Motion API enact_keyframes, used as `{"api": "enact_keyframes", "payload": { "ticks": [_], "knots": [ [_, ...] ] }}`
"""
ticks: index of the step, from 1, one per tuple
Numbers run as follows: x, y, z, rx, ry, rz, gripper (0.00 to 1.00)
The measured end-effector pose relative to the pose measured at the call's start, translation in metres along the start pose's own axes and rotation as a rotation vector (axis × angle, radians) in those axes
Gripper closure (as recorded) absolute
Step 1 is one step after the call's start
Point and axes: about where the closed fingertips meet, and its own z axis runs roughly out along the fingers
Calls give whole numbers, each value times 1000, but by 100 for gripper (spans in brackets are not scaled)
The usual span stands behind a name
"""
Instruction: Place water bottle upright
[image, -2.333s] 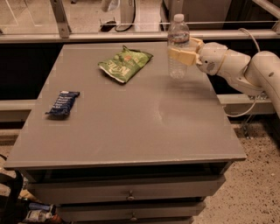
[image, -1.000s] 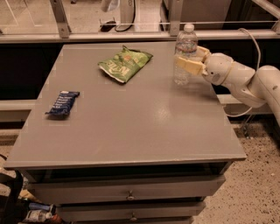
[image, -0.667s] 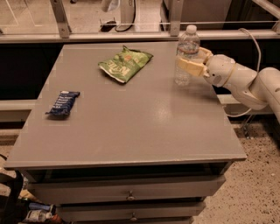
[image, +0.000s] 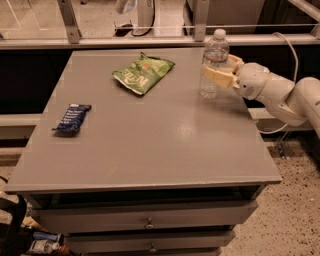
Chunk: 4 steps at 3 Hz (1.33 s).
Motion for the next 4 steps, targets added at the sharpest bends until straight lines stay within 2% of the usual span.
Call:
{"api": "enact_keyframes", "payload": {
  "ticks": [1, 2, 4],
  "knots": [
    [-1, 0, 0, 0, 0, 0, 100],
    [-1, 0, 0, 0, 0, 0, 89],
    [-2, 1, 2, -3, -1, 0, 27]
  ]
}}
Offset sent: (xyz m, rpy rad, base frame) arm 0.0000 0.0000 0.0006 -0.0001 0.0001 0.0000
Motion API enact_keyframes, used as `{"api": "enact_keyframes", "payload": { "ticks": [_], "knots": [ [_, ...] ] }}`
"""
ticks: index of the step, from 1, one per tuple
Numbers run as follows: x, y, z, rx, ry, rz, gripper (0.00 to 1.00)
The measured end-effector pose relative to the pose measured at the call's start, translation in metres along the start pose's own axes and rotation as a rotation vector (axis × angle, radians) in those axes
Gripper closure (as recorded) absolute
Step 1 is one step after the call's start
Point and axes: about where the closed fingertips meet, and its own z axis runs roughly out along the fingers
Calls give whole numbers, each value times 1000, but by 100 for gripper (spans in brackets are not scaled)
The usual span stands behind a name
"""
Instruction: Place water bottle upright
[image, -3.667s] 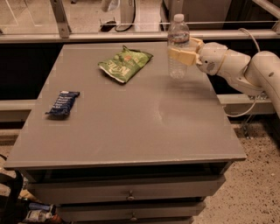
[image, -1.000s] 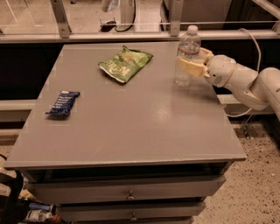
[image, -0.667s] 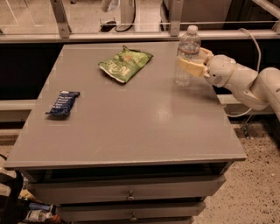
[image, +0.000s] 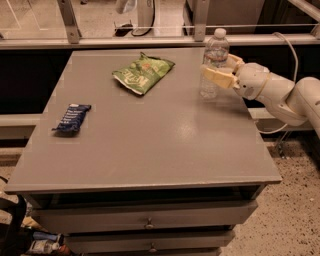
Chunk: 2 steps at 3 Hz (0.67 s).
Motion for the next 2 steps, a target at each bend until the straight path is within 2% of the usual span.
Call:
{"api": "enact_keyframes", "payload": {
  "ticks": [1, 2],
  "knots": [
    [0, 1, 3, -4, -1, 0, 4],
    [-1, 2, 4, -7, -2, 0, 0]
  ]
}}
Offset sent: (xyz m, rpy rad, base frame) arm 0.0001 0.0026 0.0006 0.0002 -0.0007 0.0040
